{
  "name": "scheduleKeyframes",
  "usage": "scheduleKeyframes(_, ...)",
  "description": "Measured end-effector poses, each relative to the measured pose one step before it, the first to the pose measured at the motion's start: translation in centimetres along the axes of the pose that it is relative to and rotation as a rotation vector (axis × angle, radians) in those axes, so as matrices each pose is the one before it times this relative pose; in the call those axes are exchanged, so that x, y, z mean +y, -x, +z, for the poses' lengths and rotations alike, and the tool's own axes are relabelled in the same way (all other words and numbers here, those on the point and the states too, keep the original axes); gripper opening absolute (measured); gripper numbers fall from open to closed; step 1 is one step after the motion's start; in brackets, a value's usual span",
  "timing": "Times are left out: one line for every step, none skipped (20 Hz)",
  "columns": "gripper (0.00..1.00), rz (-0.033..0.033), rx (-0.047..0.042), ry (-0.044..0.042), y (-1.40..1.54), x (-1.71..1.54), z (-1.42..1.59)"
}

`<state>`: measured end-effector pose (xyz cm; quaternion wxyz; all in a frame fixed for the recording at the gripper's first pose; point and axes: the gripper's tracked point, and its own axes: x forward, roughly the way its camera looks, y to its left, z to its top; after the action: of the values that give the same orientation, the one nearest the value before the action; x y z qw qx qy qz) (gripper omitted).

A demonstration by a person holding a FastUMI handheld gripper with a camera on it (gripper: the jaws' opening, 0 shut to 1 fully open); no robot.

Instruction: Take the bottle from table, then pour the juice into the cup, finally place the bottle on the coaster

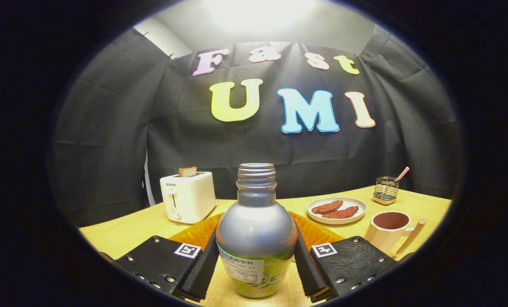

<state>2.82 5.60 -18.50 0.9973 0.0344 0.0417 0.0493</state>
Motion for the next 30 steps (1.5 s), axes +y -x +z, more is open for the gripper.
scheduleKeyframes(0.8,0.00048,0.00408,-0.02389,-0.353,-0.29,0.275)
scheduleKeyframes(0.79,0.00098,0.01,-0.02991,-0.1,-0.188,0.405)
scheduleKeyframes(0.79,0.00016,0.00394,-0.03756,-0.16,-0.198,0.268)
scheduleKeyframes(0.79,0.0033,0.00236,-0.04154,-0.113,-0.192,0.4)
scheduleKeyframes(0.79,0.00306,0.00527,-0.04832,-0.17,-0.172,0.265)
scheduleKeyframes(0.79,0.00184,0.00575,-0.0464,-0.091,-0.198,0.364)
scheduleKeyframes(0.79,0.00003,0.00623,-0.0467,-0.228,-0.233,0.129)
scheduleKeyframes(0.79,-0.00517,0.00264,-0.04481,-0.209,-0.406,0.213)
scheduleKeyframes(0.79,-0.00428,0.00388,-0.04523,-0.167,-0.44,0.022)
scheduleKeyframes(0.79,-0.00371,-0.00079,-0.0415,-0.207,-0.319,0.163)
scheduleKeyframes(0.79,-0.00565,-0.0013,-0.04072,0.035,-0.428,0.213)
scheduleKeyframes(0.79,-0.00553,0.00058,-0.04394,-0.062,-0.465,0.168)
scheduleKeyframes(0.79,-0.00182,0.00221,-0.04776,0.093,-0.262,0.176)
scheduleKeyframes(0.79,0.00188,-0.00034,-0.05131,-0.012,-0.14,0.202)
scheduleKeyframes(0.79,0.00623,-0.00124,-0.04586,-0.073,-0.219,0.058)
scheduleKeyframes(0.79,0.00479,-0.001,-0.03556,-0.107,-0.117,0.073)
scheduleKeyframes(0.78,0.00091,-0.00061,-0.02549,-0.121,-0.14,0.01)
scheduleKeyframes(0.78,-0.00421,-0.00181,-0.01995,-0.073,-0.137,-0.011)
scheduleKeyframes(0.79,0.0011,-0.0036,-0.02168,-0.061,-0.035,0.092)
scheduleKeyframes(0.79,0.00439,-0.00372,-0.02716,-0.02,-0.055,0.145)
scheduleKeyframes(0.78,0.00282,-0.00321,-0.02714,0.083,-0.03,0.188)
scheduleKeyframes(0.78,-0.00134,-0.00315,-0.02591,-0.039,-0.156,0.154)
scheduleKeyframes(0.78,-0.00289,-0.00212,-0.02538,0.003,-0.151,0.048)
scheduleKeyframes(0.78,0.00019,-0.00043,-0.02735,-0.088,-0.083,0.05)
scheduleKeyframes(0.79,0.0011,0.0037,-0.03094,-0.018,-0.016,-0.029)
scheduleKeyframes(0.79,0.0038,-0.00037,-0.03434,-0.053,-0.035,0.088)
scheduleKeyframes(0.78,0.00352,-0.00171,-0.03466,-0.055,-0.149,0.096)
scheduleKeyframes(0.78,-0.00126,-0.00158,-0.03239,-0.002,-0.111,0.134)
scheduleKeyframes(0.79,-0.00195,-0.00411,-0.02763,0.071,-0.036,0.103)
scheduleKeyframes(0.78,0.00004,-0.00587,-0.02827,-0.082,-0.07,0.187)
